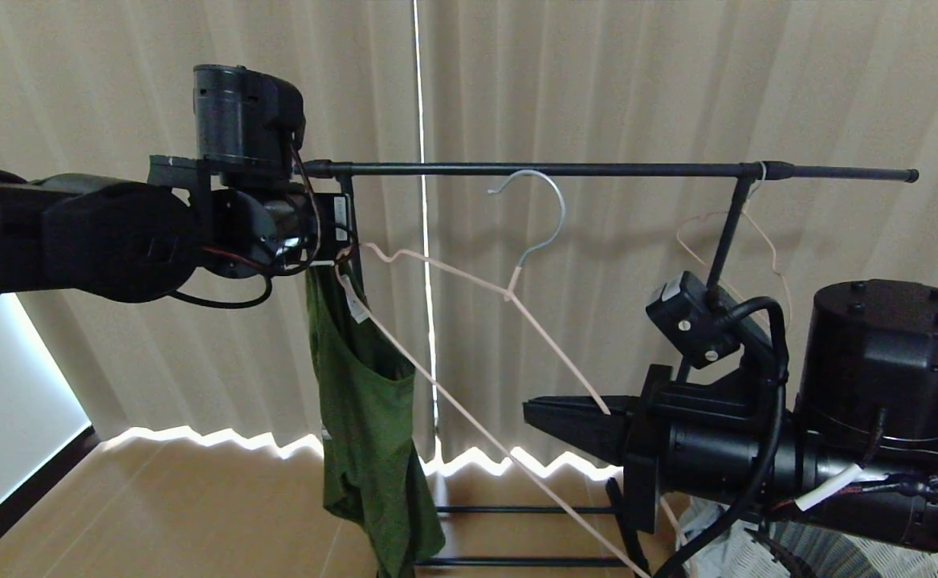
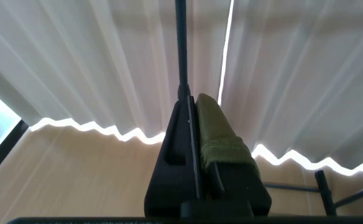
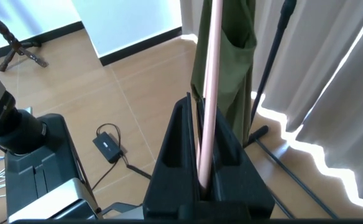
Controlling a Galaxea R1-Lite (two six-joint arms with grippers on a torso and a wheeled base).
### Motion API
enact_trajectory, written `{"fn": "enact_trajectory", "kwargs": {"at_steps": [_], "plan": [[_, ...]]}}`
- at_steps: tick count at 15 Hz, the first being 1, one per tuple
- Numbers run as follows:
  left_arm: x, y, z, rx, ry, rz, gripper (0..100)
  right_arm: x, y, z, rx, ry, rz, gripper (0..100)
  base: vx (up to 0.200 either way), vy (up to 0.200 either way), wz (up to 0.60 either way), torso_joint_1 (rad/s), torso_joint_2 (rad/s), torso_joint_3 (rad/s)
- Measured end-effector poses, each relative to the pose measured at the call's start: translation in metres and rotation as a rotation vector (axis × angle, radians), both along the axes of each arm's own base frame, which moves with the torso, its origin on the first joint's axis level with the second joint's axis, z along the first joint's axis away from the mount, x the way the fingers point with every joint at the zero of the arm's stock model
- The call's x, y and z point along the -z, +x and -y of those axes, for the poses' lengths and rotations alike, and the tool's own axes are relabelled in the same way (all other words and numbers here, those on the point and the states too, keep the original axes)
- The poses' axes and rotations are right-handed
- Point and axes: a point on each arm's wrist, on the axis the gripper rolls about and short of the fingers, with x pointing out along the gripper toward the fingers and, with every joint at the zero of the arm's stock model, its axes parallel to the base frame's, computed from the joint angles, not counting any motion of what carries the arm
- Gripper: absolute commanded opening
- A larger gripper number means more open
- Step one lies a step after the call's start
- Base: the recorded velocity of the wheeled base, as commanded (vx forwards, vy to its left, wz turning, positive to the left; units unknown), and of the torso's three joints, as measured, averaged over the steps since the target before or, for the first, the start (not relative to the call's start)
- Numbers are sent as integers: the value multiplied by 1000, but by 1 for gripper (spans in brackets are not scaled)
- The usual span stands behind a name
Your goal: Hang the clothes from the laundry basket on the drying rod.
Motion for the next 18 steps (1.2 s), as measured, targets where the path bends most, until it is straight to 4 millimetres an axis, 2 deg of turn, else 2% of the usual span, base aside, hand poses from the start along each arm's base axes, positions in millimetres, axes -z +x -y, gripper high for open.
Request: {"fn": "enact_trajectory", "kwargs": {"at_steps": [7, 18], "plan": [[0, 0, 0, 0, -10, 8, 0, 0, -11, 6, -18, 15, 14, 0, 0, 0, 0, 0, 0, 0], [0, 6, 8, 89, -53, 40, 0, -1, -24, -4, -84, 35, 29, 0, 0, 0, 0, 0, 0, 0]]}}
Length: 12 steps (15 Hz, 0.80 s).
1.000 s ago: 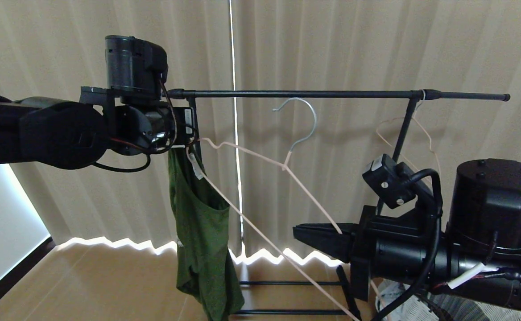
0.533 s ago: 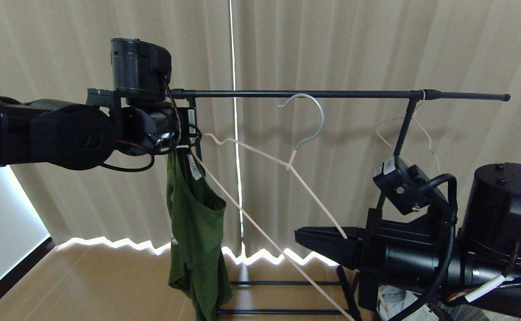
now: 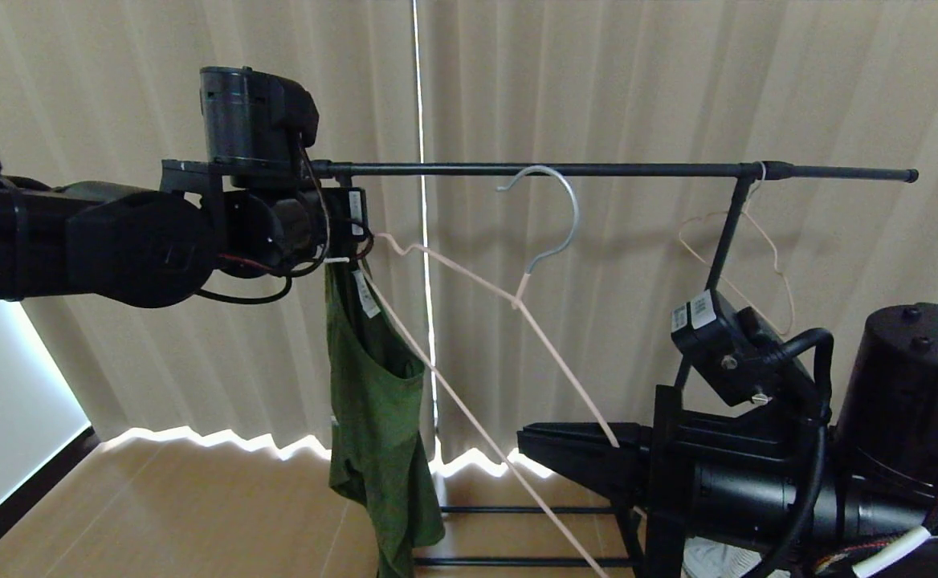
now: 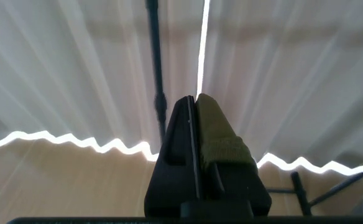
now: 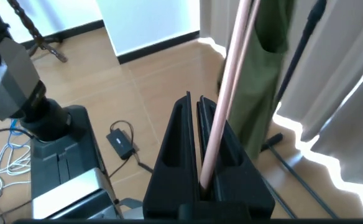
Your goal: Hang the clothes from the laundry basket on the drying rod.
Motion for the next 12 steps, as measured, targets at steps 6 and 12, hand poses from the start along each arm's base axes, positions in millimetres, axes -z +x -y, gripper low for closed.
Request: {"fn": "enact_trajectory", "kwargs": {"at_steps": [6, 12], "plan": [[-3, 1, 3, 117, -42, 21, 0, 1, -3, -1, -6, 12, -26, 0, 0, 0, 0, 0, 0, 0], [-3, -3, 4, 127, -47, 20, 0, -1, -1, -1, 2, 23, -16, 0, 0, 0, 0, 0, 0, 0]]}}
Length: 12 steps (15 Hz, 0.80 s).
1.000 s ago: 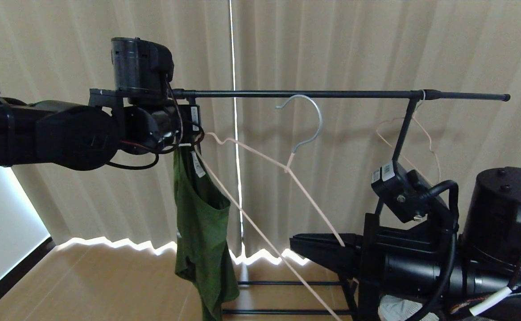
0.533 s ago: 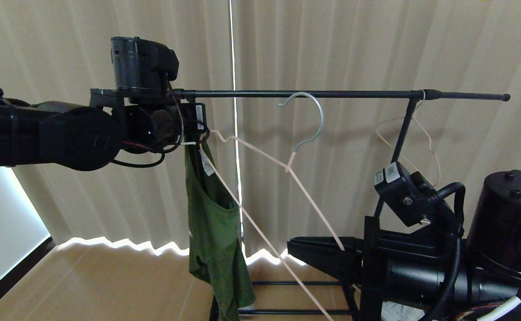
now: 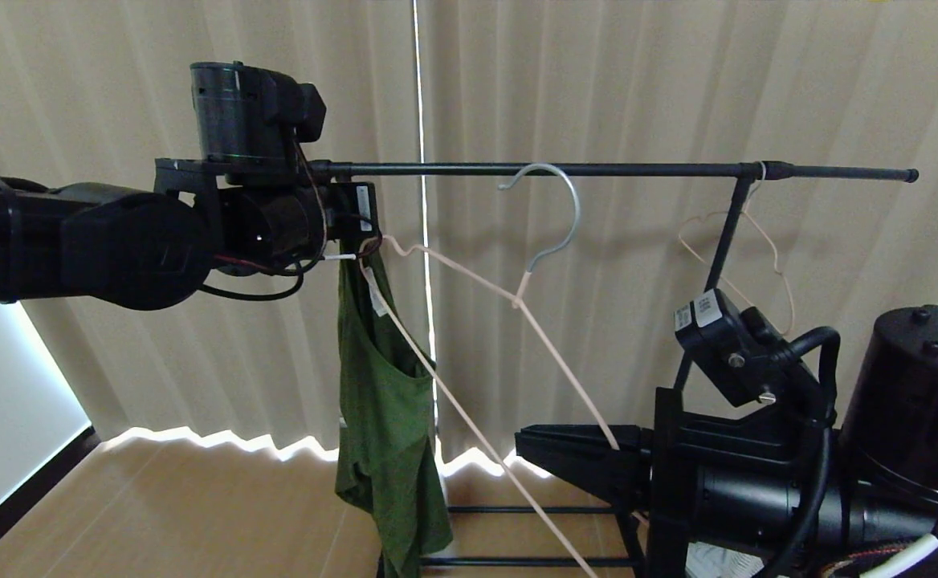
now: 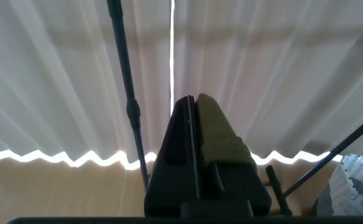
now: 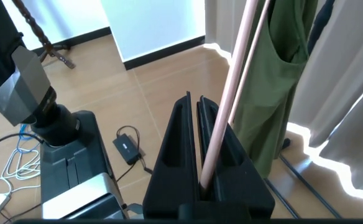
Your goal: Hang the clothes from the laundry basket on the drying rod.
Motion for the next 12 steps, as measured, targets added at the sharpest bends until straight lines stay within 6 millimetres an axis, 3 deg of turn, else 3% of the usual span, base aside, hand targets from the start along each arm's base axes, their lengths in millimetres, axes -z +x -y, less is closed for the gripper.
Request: {"fn": "enact_trajectory", "kwargs": {"at_steps": [8, 12], "plan": [[-1, -17, 16, 67, 1, -3, 0, 8, 19, -11, 16, 51, 34, 0, 0, 0, 0, 0, 0, 0], [-5, -17, 16, 73, 5, 12, 0, 17, 8, -16, -63, 31, 2, 0, 0, 0, 0, 0, 0, 0]]}}
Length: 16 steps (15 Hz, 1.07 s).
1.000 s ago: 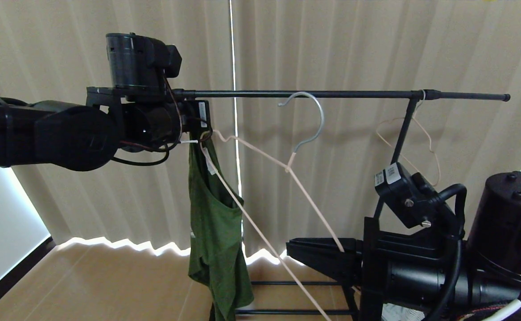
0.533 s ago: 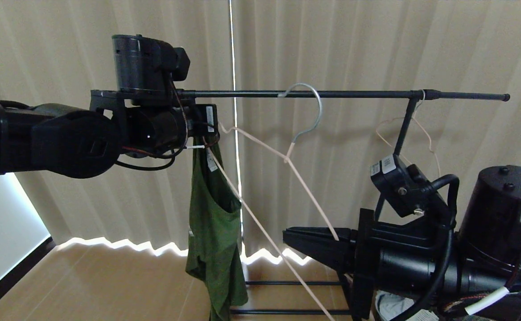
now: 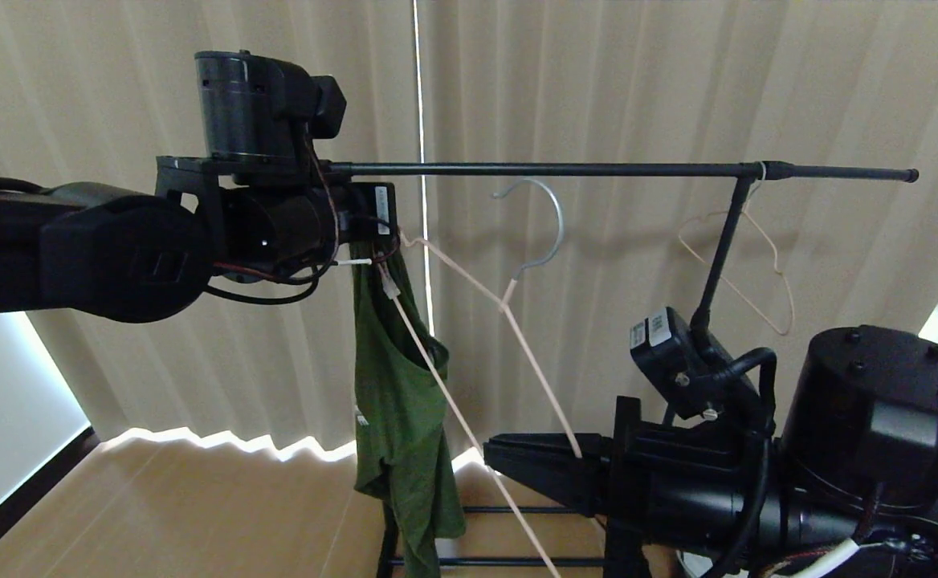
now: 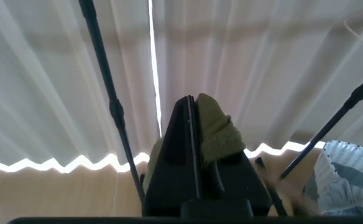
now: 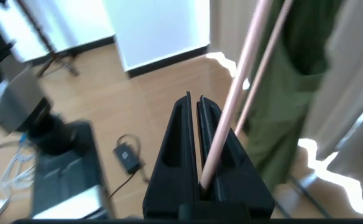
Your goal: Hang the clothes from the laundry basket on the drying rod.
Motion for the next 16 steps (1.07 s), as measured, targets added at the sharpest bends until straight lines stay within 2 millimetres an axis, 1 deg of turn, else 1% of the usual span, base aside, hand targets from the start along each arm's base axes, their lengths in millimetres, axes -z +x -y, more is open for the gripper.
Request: {"fn": "enact_trajectory", "kwargs": {"at_steps": [4, 7, 8, 11, 13, 16], "plan": [[1, 8, 4, 7, 17, 43, 0, 2, -18, -3, -56, 2, -31, 0, 0, 0, 0, 0, 0, 0], [5, 13, 8, 11, 27, 46, 0, -1, -23, -3, -68, 17, -37, 0, 0, 0, 0, 0, 0, 0], [9, 12, 10, 18, 32, 37, 0, -1, -20, -2, -57, 18, -37, 0, 0, 0, 0, 0, 0, 0], [15, 4, 11, 28, 52, 13, 0, 0, -2, 2, 8, 23, -35, 0, 0, 0, 0, 0, 0, 0], [13, -1, 9, 27, 56, 17, 0, 3, 8, 3, 39, 25, -33, 0, 0, 0, 0, 0, 0, 0], [8, -17, 4, 41, 58, 19, 0, 5, 30, -1, 84, 34, -24, 0, 0, 0, 0, 0, 0, 0]]}}
